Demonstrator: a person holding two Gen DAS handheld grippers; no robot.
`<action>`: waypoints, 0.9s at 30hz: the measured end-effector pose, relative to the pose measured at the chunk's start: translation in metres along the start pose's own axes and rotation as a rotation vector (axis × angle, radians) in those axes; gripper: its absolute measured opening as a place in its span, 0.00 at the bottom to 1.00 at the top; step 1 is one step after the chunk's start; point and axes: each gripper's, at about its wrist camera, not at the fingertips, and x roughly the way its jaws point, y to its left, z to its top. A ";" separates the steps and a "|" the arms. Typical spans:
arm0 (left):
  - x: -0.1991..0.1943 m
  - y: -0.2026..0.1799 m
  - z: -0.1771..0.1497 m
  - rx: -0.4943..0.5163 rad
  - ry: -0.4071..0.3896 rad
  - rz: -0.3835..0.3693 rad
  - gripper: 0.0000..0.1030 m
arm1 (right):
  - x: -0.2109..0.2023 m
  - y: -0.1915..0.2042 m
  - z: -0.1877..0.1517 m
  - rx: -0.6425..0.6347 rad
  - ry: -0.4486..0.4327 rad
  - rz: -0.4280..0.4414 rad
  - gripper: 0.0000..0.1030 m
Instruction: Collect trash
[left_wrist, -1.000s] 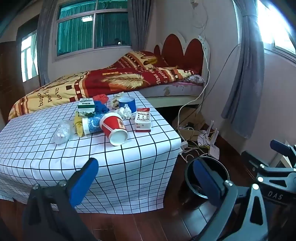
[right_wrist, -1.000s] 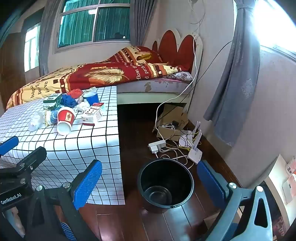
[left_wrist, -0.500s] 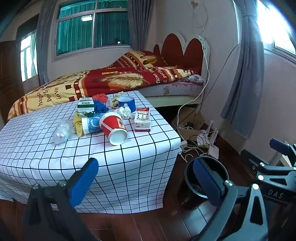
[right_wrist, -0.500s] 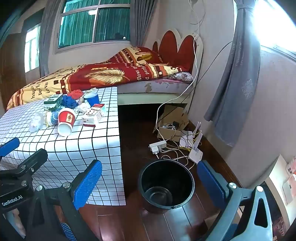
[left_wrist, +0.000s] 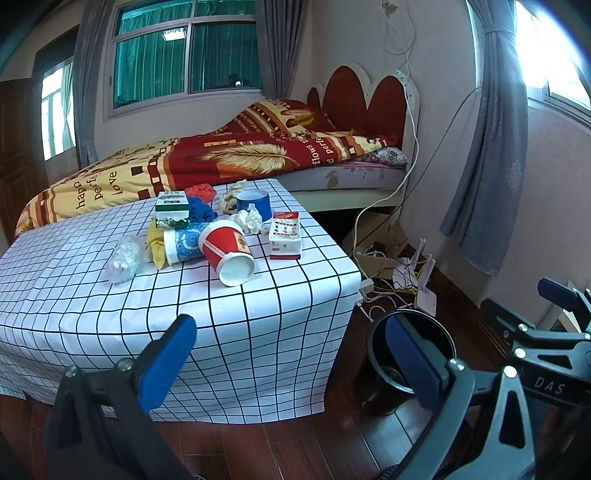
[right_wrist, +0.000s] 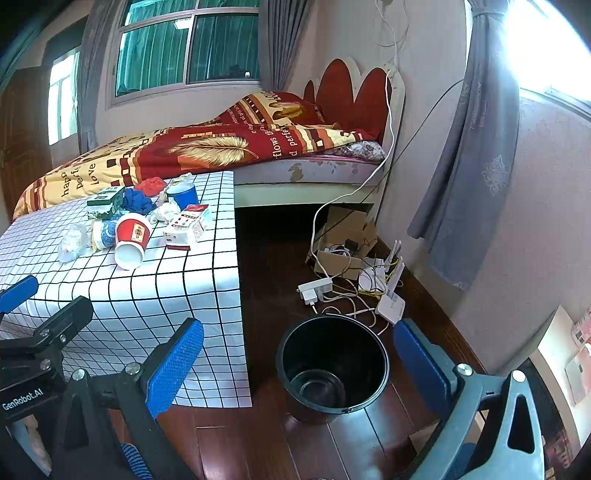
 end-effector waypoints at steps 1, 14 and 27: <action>0.000 0.000 0.000 0.000 0.001 0.001 1.00 | 0.000 -0.001 0.000 0.000 -0.003 -0.001 1.00; -0.001 0.001 -0.003 -0.005 0.006 0.000 1.00 | 0.001 0.000 -0.003 -0.001 0.003 -0.001 1.00; -0.001 0.001 -0.002 -0.008 0.008 0.002 1.00 | 0.001 0.002 -0.005 0.000 0.005 0.000 1.00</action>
